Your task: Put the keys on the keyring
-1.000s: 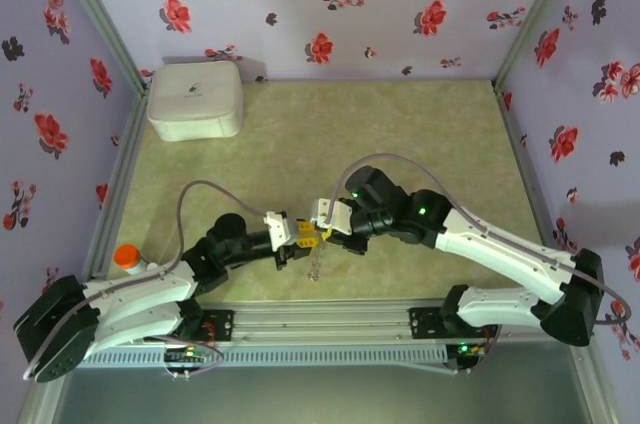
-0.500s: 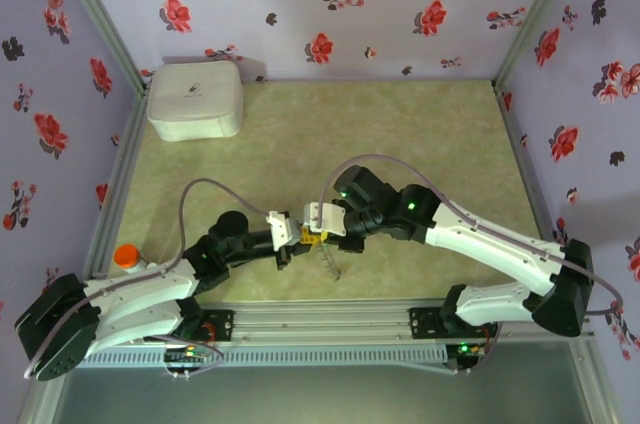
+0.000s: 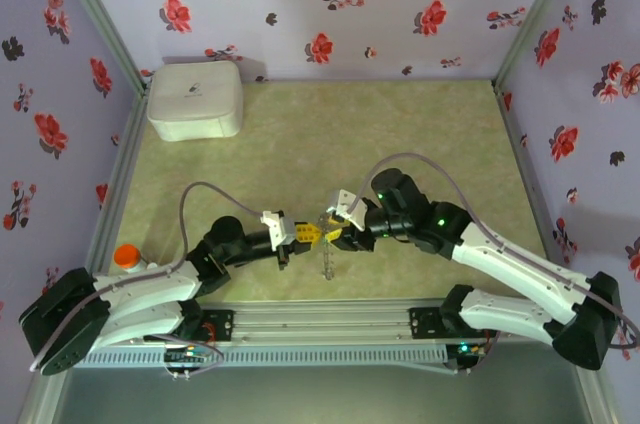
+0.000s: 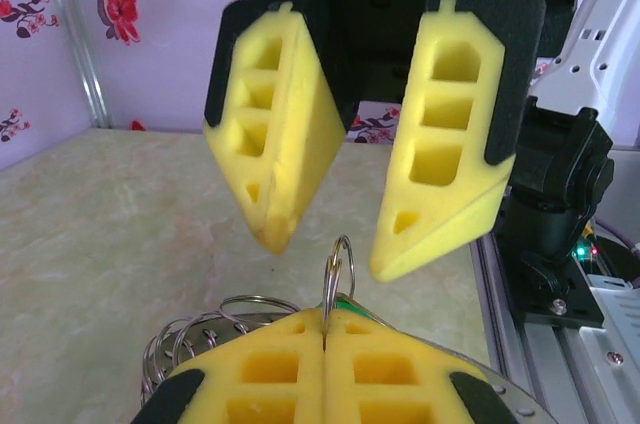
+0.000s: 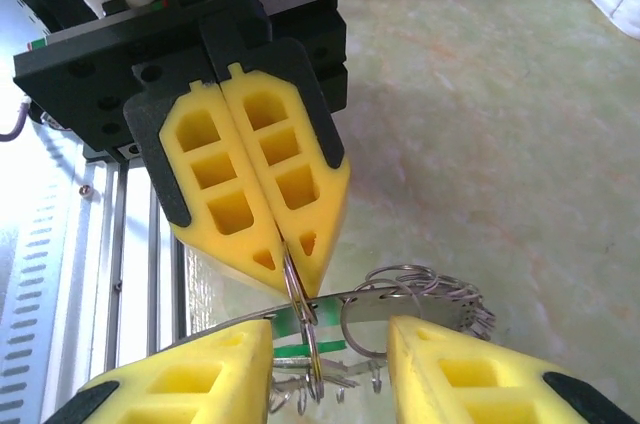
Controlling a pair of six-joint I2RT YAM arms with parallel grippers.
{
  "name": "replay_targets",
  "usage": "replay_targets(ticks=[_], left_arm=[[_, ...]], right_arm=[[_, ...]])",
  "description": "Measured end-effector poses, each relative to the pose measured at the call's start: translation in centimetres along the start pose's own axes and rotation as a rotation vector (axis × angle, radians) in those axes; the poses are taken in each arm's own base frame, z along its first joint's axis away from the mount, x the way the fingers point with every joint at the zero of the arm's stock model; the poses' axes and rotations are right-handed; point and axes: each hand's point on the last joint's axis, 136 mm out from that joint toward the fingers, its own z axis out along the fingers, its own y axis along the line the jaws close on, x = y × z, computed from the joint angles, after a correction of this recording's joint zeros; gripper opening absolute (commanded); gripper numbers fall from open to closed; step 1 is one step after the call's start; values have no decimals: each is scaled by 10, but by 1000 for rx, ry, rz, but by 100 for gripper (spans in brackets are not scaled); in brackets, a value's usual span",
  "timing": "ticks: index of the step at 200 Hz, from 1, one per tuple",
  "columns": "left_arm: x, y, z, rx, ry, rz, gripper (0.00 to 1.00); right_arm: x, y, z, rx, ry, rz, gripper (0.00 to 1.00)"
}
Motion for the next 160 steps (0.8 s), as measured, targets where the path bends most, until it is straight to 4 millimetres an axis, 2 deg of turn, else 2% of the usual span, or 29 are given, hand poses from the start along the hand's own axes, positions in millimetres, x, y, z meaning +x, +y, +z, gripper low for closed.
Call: replay_targets(ticks=[15,66,133,160], left_arm=[[-1,0,-1,0,-8,-4,0],[-7,0,-1,-1,-31,2,0],[-7,0,-1,-1,-33,3,0],[-7,0,-1,-1,-33,3,0]], right_arm=[[1,0,2,-4,-8,18,25],[-4,2,-4,6,-36,25,20],[-3,1,-6,20,-35,23,19],[-1,1,-5,17,-28,27,13]])
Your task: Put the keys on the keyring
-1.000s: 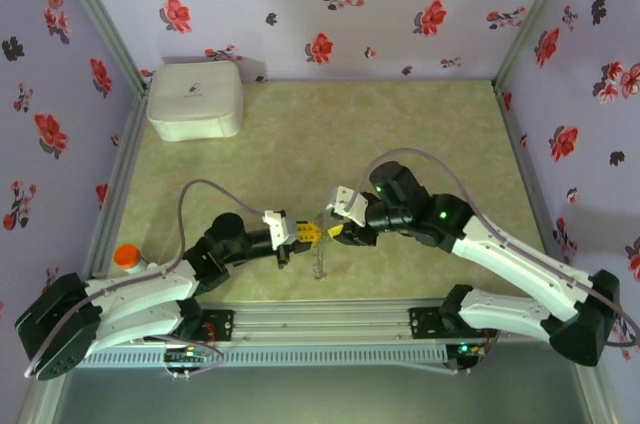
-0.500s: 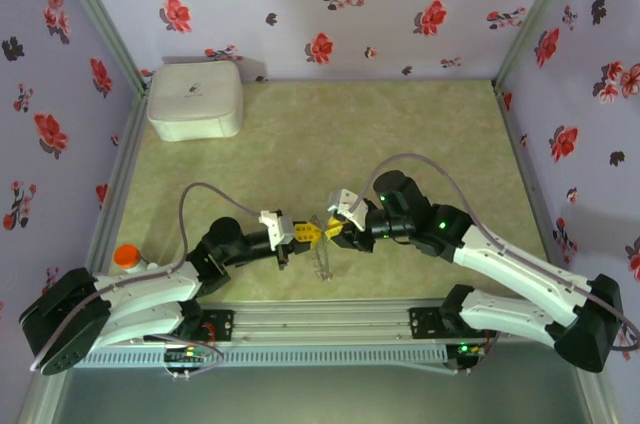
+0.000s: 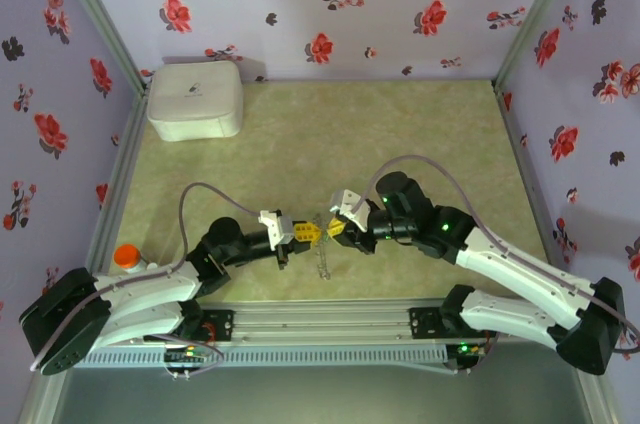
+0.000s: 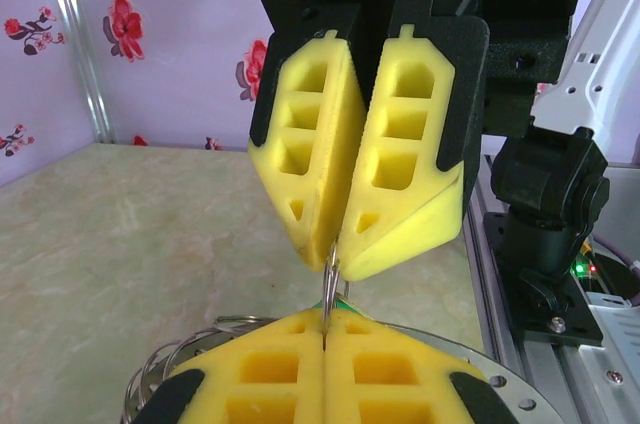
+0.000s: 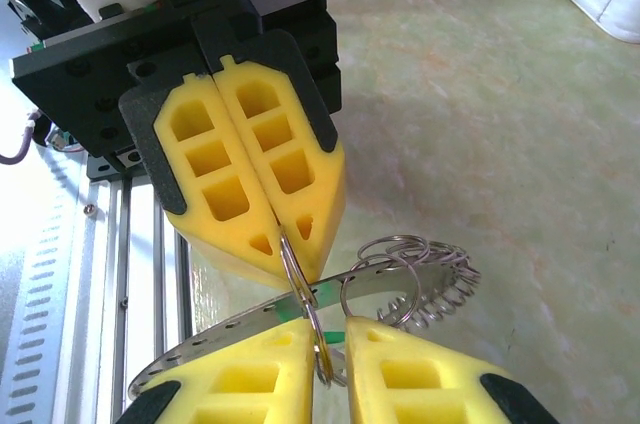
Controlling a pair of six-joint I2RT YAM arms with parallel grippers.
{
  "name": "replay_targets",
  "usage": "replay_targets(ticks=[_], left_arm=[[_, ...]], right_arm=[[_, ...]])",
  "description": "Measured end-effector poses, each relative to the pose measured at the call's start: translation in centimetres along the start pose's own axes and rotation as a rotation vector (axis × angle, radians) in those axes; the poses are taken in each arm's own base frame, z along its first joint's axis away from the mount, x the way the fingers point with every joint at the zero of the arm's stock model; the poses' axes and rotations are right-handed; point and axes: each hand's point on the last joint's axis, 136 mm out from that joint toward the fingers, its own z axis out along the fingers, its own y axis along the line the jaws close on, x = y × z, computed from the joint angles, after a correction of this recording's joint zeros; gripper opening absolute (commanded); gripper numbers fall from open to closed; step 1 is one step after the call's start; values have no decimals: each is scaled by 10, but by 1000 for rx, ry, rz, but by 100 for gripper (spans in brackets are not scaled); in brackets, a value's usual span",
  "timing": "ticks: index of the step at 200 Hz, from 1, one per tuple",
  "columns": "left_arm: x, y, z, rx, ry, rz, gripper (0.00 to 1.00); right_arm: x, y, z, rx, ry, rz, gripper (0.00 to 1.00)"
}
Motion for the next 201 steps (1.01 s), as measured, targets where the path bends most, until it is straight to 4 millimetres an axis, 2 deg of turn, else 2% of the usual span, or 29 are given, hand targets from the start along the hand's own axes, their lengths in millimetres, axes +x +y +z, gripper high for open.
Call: replay_targets(ticks=[47,96,108,145,201], left_arm=[[1,2,0,-6,2,-1,0],[6,4,0,-13,19,-8,0],[7,4,0,-15,23,-11,0],[3,4,0,-12,7,-7,0],[-5,5,1,-11,-29,-27,0]], right_arm=[[2,1,0,-5,8,-4,1],[11,-1,9,-13,38,12,0],[12,-2,10,-14,42,14,3],[10,-2,7,0,17,11,20],[-4,0,-3,21,-65,-19,23]])
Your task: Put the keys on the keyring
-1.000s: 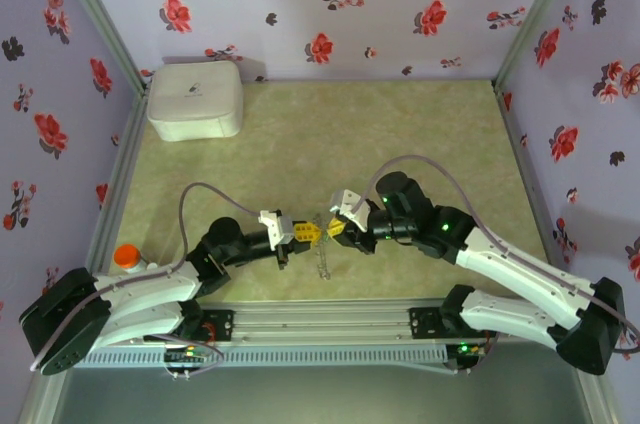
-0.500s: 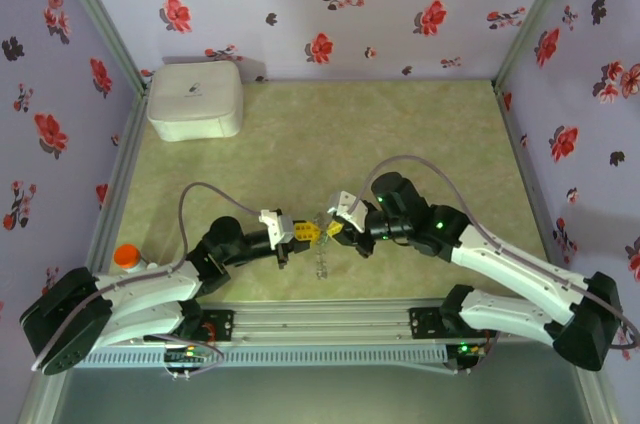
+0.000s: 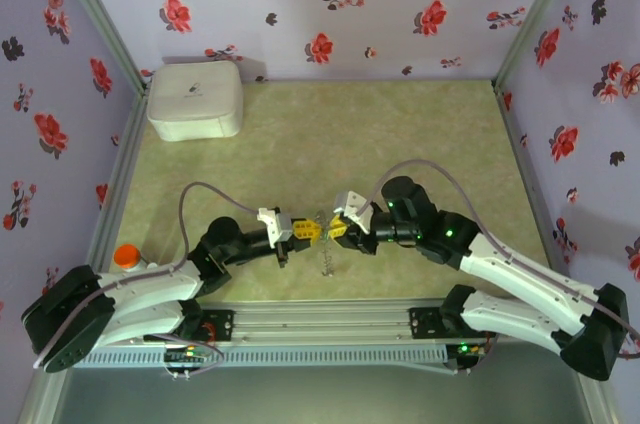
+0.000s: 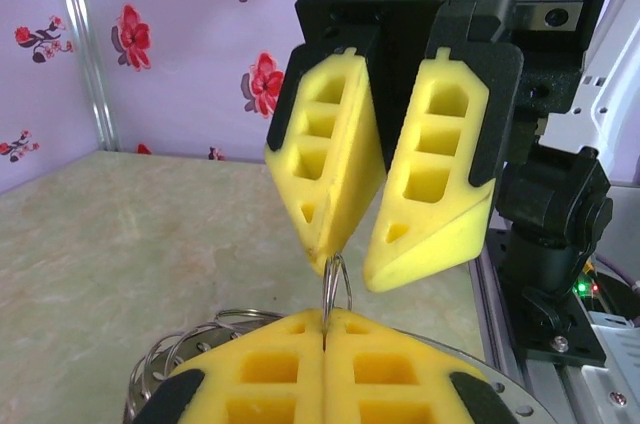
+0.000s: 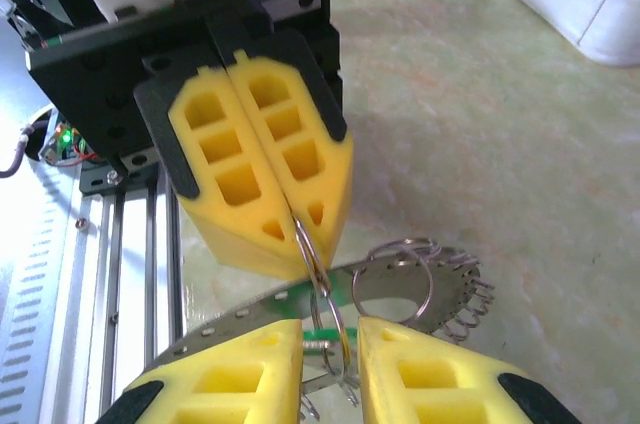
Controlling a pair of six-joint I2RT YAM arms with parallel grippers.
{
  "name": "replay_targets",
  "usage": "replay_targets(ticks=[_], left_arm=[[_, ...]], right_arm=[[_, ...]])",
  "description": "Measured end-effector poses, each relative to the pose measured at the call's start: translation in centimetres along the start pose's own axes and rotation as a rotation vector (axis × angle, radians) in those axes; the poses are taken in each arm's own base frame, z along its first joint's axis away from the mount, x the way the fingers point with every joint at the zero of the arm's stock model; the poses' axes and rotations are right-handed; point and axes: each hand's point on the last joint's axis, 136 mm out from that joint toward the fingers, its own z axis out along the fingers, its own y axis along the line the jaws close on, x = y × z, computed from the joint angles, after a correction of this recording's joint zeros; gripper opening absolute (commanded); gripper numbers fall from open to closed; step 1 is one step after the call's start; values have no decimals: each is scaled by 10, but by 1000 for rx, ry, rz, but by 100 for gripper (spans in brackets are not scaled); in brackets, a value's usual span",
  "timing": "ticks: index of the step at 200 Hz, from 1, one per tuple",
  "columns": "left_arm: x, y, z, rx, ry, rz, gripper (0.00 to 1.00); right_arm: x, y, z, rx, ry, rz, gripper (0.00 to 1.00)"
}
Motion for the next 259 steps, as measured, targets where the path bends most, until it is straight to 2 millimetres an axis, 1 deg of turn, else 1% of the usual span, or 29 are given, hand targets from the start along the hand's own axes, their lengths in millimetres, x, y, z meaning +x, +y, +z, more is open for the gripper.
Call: replay_targets(ticks=[22,72,111,159,201,203,209,215,222,233,259], left_arm=[[1,-1,0,7,2,-12,0],[3,-4,1,26,7,-36,0],[2,-5,1,33,6,-40,0],[6,-3,1,29,17,-63,0],[10,-5,0,32,22,-65,0],[10,-5,0,32,22,-65,2],[10,-5,0,33,22,-65,13],[10,-5,0,35,22,-66,29],[10,-5,0,31,21,-62,38],[10,-3,0,20,20,-54,43],[10,-2,-2,9,26,-33,41]], right_arm=[[-4,0,2,-7,-20,2,23],[1,2,9,-34,-9,23,16],[1,6,9,-55,-12,25,12],[3,5,12,-69,-5,34,0],[6,8,13,-88,5,42,0],[6,8,13,-89,5,43,0],[6,8,13,-90,7,43,0],[7,8,13,-91,8,42,0],[7,10,13,-97,10,43,0],[9,11,13,-103,23,45,0],[17,8,13,-88,89,44,0]])
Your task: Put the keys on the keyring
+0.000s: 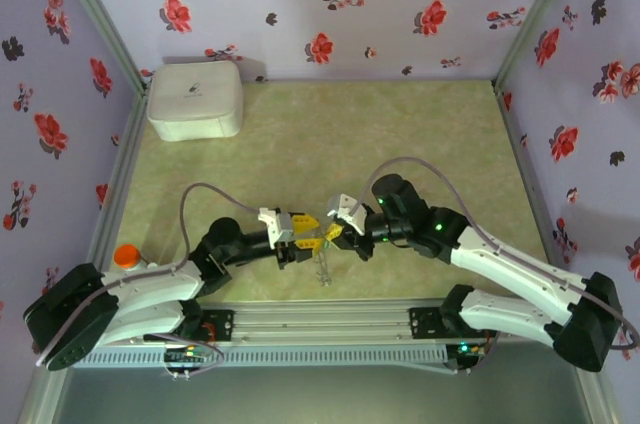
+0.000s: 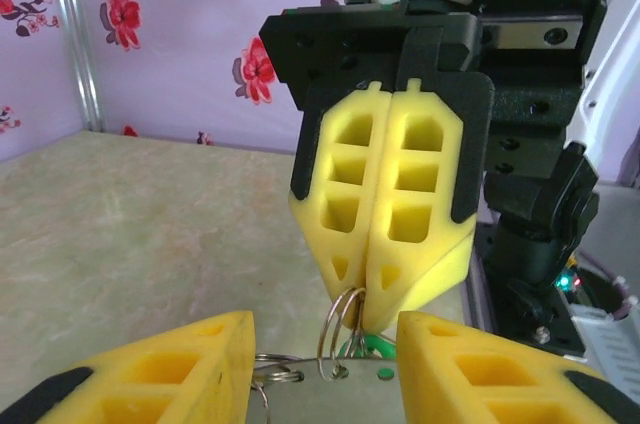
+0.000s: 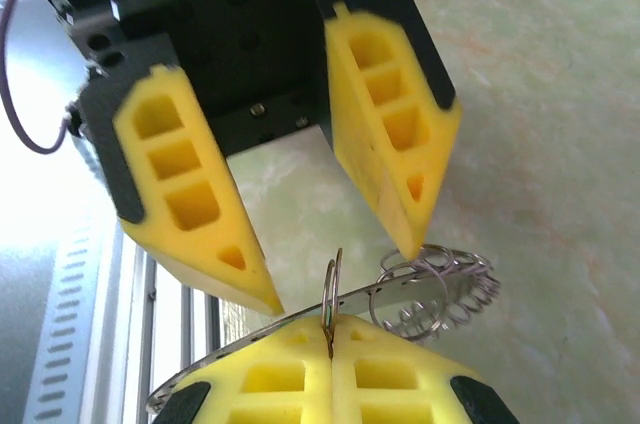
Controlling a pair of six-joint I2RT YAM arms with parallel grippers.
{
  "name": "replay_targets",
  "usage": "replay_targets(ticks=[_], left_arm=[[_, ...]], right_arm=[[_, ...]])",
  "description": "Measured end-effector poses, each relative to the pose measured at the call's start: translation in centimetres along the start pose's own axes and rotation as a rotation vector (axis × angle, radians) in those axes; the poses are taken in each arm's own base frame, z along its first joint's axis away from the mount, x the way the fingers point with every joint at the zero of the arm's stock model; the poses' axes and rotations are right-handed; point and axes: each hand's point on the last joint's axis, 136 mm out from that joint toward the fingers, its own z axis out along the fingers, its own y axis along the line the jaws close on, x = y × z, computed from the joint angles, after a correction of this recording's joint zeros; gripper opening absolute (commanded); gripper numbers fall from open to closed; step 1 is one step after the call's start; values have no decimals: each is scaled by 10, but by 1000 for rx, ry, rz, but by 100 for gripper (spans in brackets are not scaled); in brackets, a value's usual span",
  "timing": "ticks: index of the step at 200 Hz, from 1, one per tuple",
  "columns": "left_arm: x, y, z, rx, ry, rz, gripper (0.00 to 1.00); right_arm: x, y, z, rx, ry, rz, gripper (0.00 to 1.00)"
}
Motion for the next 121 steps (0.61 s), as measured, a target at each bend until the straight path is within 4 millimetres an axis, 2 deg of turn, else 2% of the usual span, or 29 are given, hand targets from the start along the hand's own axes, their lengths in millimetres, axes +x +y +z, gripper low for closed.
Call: replay_targets(ticks=[24,46,97,121], left_arm=[[7,0,-4,-8,45,30,36],[15,0,-5,-9,99,46,36],[23,1,-4,-6,158,59,36],[24,1,-2,-4,165,67,29]], right_arm=[[6,-7,0,29,79,-10,0],[8,-10,-1,46,133,-33,0],[5,-2,6,29,226,-128,0],[6,-1,11,19,263,-161,0]])
